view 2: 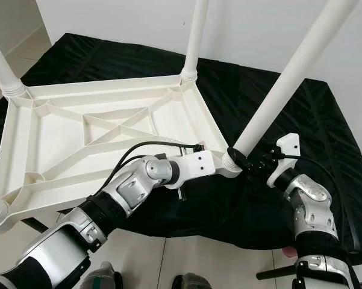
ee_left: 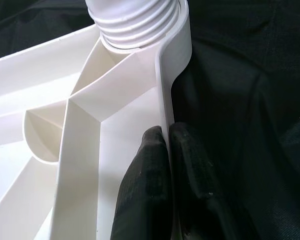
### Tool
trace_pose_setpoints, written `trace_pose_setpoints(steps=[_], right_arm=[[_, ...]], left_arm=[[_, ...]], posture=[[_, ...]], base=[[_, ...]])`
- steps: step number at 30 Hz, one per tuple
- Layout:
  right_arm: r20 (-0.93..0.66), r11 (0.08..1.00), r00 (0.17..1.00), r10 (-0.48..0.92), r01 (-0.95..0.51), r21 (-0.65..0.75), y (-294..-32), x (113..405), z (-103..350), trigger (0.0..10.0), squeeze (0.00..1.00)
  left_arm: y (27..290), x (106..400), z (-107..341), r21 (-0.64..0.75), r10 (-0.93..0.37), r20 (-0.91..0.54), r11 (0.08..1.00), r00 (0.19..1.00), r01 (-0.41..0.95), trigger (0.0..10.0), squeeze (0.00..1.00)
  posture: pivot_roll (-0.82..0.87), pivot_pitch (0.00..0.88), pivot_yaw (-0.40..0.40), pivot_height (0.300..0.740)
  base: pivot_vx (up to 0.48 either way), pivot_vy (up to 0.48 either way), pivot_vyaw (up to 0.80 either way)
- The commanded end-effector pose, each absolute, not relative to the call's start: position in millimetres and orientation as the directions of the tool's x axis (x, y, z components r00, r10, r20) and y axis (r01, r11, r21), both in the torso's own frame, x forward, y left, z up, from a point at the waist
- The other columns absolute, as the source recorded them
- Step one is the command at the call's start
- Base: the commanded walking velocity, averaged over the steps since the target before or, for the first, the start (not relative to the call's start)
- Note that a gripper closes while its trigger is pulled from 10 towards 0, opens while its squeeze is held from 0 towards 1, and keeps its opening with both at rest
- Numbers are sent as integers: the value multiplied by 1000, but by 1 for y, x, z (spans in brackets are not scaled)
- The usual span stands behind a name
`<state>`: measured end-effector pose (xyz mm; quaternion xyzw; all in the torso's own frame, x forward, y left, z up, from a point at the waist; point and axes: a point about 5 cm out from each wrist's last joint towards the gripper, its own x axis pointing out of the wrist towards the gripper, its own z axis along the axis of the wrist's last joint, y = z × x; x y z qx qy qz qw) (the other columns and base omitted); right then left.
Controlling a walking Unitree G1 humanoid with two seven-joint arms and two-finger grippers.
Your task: Building children table
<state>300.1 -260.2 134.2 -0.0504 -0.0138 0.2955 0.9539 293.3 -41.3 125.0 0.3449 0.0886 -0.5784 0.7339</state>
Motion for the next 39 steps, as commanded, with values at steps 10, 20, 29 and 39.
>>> trace_pose_setpoints(steps=[10, 20, 29, 39], right_arm=[[-39, 797, 801, 597, -598, -84, -259, 309, 128, 0, 0], [-8, 811, 811, 585, -585, -30, -249, 305, 126, 10000, 0], [29, 888, 888, 459, -459, -12, -234, 304, 126, 10000, 0], [100, 968, 966, 238, -244, 60, -202, 297, 135, 10000, 0]], left_arm=[[-42, 282, 107, 341, -758, -611, 6, 226, 940, 10000, 0], [-41, 283, 107, 337, -757, -610, 18, 233, 941, 10000, 0], [-41, 282, 107, 334, -758, -610, 20, 232, 942, 10000, 0], [-41, 281, 106, 332, -758, -611, 18, 229, 943, 10000, 0]], posture=[[-7, 12, -54, 740], [-7, 25, -60, 740], [-11, 31, -63, 740], [-19, 37, -62, 740]], base=[[0, 0, 0], [0, 0, 0], [0, 0, 0], [0, 0, 0]])
